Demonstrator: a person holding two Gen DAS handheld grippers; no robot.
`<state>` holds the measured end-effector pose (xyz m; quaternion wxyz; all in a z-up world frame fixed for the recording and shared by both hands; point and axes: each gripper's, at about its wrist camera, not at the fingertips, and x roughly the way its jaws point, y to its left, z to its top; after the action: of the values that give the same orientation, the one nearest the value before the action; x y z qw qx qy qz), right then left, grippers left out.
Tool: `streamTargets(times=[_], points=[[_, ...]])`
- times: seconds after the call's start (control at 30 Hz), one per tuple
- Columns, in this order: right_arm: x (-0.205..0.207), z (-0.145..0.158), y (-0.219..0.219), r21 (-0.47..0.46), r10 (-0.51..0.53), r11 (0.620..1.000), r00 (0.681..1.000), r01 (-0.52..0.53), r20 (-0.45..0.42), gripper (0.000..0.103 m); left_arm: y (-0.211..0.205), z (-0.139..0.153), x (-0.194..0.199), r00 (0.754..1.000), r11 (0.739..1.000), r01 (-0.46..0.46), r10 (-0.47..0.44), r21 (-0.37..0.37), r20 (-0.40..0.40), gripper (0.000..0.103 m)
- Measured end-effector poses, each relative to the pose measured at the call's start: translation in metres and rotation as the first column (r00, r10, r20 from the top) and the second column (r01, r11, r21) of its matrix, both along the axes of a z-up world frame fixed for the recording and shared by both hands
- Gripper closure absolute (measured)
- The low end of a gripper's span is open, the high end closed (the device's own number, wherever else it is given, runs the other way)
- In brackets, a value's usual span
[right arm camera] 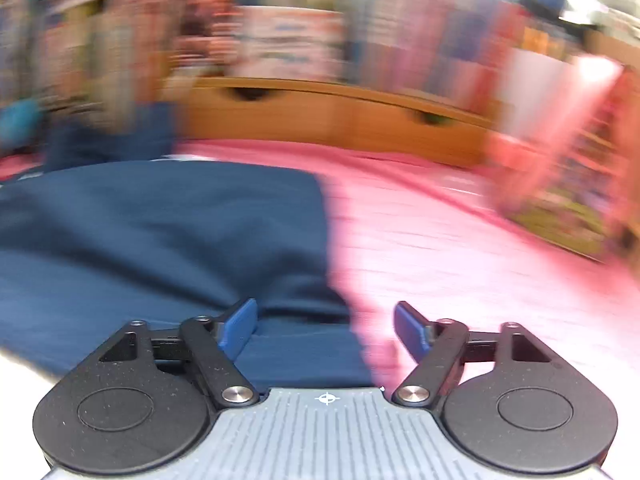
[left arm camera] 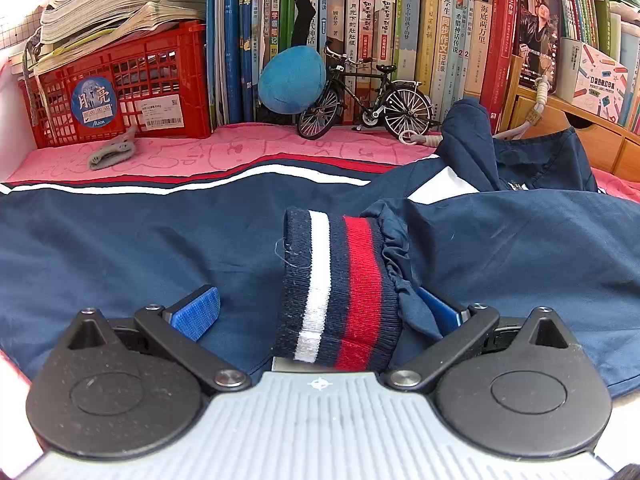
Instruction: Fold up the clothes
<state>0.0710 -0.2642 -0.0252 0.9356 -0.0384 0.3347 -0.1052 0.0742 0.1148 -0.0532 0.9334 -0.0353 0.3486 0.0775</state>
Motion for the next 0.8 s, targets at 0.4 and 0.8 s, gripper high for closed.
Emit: streamTargets(times=[0.4,0.8], points=[[0.013,0.042,0.062,0.204,0.205,0.951,0.967,-0.233,0.150,0.030,0.001,0.000,-0.001,1.000,1.000,0.000,0.000,0.003,-0.001,0.000],[0.079,-0.007,0.153,0.162,0.372,0.917,0.928,-0.364,-0.018,0.019,0.001,-0.001,-0.001,1.000,1.000,-0.001,0.001,0.000,0.000,0.000]])
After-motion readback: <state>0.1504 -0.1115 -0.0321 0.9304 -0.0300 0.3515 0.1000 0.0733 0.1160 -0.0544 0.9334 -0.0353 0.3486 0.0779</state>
